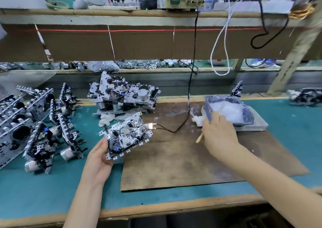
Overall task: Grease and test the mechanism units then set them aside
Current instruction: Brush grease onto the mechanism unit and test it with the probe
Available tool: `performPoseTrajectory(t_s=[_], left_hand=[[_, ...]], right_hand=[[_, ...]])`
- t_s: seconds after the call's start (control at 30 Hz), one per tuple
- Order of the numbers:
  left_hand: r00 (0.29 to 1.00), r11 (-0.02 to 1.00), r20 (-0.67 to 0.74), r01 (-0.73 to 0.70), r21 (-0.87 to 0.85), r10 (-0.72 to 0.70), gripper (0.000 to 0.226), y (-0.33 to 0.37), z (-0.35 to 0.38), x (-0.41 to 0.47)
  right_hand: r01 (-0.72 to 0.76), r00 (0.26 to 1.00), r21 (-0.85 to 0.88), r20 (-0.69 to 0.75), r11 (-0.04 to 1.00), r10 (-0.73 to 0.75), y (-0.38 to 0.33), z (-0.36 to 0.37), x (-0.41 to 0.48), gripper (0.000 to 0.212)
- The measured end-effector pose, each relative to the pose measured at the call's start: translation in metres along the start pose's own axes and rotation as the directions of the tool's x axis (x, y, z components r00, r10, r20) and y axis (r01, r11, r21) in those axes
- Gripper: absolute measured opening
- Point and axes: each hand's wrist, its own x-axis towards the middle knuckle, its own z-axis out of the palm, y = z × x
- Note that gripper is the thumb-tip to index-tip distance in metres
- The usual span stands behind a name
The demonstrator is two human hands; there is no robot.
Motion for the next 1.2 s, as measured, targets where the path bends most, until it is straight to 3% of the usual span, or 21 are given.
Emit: performPoseTrajectory(t_s=[0.13,0.27,0.37,0.43,0.5,0.53,0.6,0.67,0.73,0.83,0.93,1.07,1.2], left_hand=[[0.999,1.0,0.036,-0.003,0.016,0.003,0.048,0.0,0.001,0.0],[0.999,1.0,0.041,0.004,0.004,-0.004,0.049,0.001,0.003,-0.001],[0.999,1.0,0.034,0.014,-0.012,-0.014,0.048,0.001,0.003,-0.002],[1.0,1.0,0.027,0.012,-0.015,-0.012,0.048,0.002,0.004,-0.004],[1.0,1.0,0.018,0.013,-0.023,-0.013,0.046,0.002,0.005,-0.005],[1.0,0.999,0.013,0.016,-0.029,-0.016,0.041,0.002,0.006,-0.005],[1.0,0.999,0.0,0.021,-0.035,-0.021,0.03,0.003,0.008,-0.006],[1.0,0.999,-0.005,0.024,-0.045,-0.025,0.026,0.003,0.01,-0.007],[1.0,0.996,-0.002,0.025,-0.085,-0.026,0.024,0.005,0.011,-0.009],[0.999,0.99,-0.009,0.036,-0.139,-0.038,0.024,0.006,0.012,-0.01],[0.999,0.988,-0.011,0.041,-0.151,-0.043,0.027,0.005,0.011,-0.009],[0.996,0.986,0.051,0.074,-0.149,-0.067,0.031,0.003,0.011,-0.007],[0.995,0.985,0.081,0.074,-0.157,-0.062,0.027,0.002,0.013,-0.006]], right_hand=[[0.095,0.968,-0.028,0.238,0.995,-0.086,-0.001,0.012,-0.01,0.032],[0.077,0.946,-0.001,0.317,0.997,-0.073,-0.005,0.016,-0.012,0.031],[0.098,0.971,0.005,0.218,0.995,-0.096,-0.008,0.01,-0.007,0.027],[0.166,0.985,0.201,0.006,0.965,-0.171,-0.012,0.005,-0.002,0.023],[0.293,0.955,0.533,-0.126,0.794,-0.267,-0.024,-0.002,-0.001,0.022],[0.336,0.93,0.655,-0.119,0.677,-0.347,-0.033,-0.007,-0.001,0.024],[0.347,0.859,0.783,-0.043,0.517,-0.51,-0.056,-0.011,-0.002,0.034],[0.283,0.802,0.842,0.055,0.46,-0.595,-0.082,-0.008,-0.002,0.036],[0.141,0.797,0.918,0.117,0.371,-0.592,-0.108,-0.001,-0.003,0.033],[-0.089,0.857,0.994,0.111,0.069,-0.503,-0.143,0.008,-0.009,0.024],[-0.09,0.941,0.981,0.028,-0.17,-0.337,-0.169,0.013,-0.015,0.011],[0.013,0.982,0.979,-0.051,-0.205,-0.182,-0.179,0.012,-0.017,0.012],[0.082,0.976,0.98,-0.115,-0.179,-0.185,-0.162,-0.004,-0.009,0.012]])
